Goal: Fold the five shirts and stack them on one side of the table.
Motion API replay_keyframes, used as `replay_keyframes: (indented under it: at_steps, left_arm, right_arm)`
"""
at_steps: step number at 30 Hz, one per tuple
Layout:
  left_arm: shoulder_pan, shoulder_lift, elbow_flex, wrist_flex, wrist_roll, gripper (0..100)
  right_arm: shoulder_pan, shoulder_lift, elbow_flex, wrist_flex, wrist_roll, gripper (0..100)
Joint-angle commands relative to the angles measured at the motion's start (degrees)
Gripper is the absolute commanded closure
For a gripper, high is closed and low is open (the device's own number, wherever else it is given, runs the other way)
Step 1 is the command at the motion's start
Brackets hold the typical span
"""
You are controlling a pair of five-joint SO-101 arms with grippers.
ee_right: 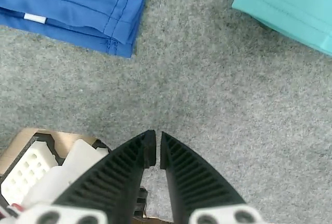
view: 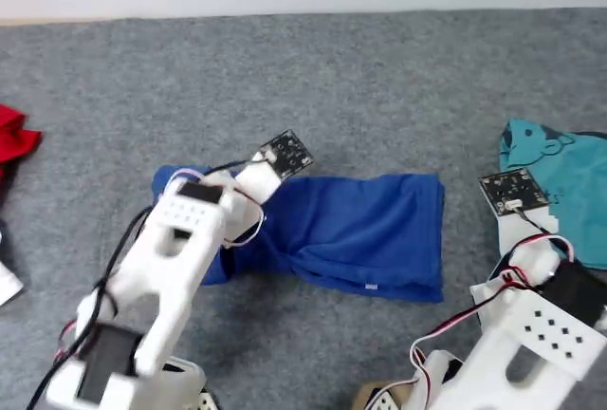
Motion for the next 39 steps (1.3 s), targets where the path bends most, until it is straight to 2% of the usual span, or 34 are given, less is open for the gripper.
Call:
replay_keyframes:
  at_steps: [1, 7, 12, 16, 22, 27, 29, 32, 39]
  left_arm:
    - [-1.23, 5.89, -10.15, 9.41, -0.44, 100]
    - [-5.98, 14.77, -23.16, 14.77, -0.44, 99]
    - [-9.41, 22.77, -35.38, 23.47, -0.44, 89]
    - [-10.37, 26.73, -43.56, 28.84, -0.62, 88]
    - [-9.58, 27.69, -51.47, 36.31, -5.01, 89]
    - [-10.55, 27.69, -55.69, 47.65, -10.90, 94]
    - [-11.96, 27.08, -54.37, 47.56, -11.69, 95]
    - [-13.45, 22.59, -47.52, 47.56, -14.33, 92]
    - [-12.22, -0.62, -26.86, 47.30, -18.90, 89]
  right_arm:
    - [0.13, -0.92, -0.26, 0.48, 0.44, 96.2]
    - [0.04, -0.92, -0.26, 0.48, 0.44, 96.2]
    - [-0.04, -0.92, -0.26, 0.48, 0.44, 96.2]
    - [-0.04, -0.84, -0.26, 0.40, 0.44, 96.2]
    - [-0.04, -0.92, -0.26, 0.48, 0.44, 96.2]
    - [0.04, -0.92, -0.26, 0.48, 0.44, 96.2]
    - [0.04, -0.92, -0.26, 0.48, 0.44, 96.2]
    - [0.04, -0.92, -0.18, 0.48, 0.44, 96.2]
    - [0.04, -0.57, 0.79, -1.45, 0.53, 96.2]
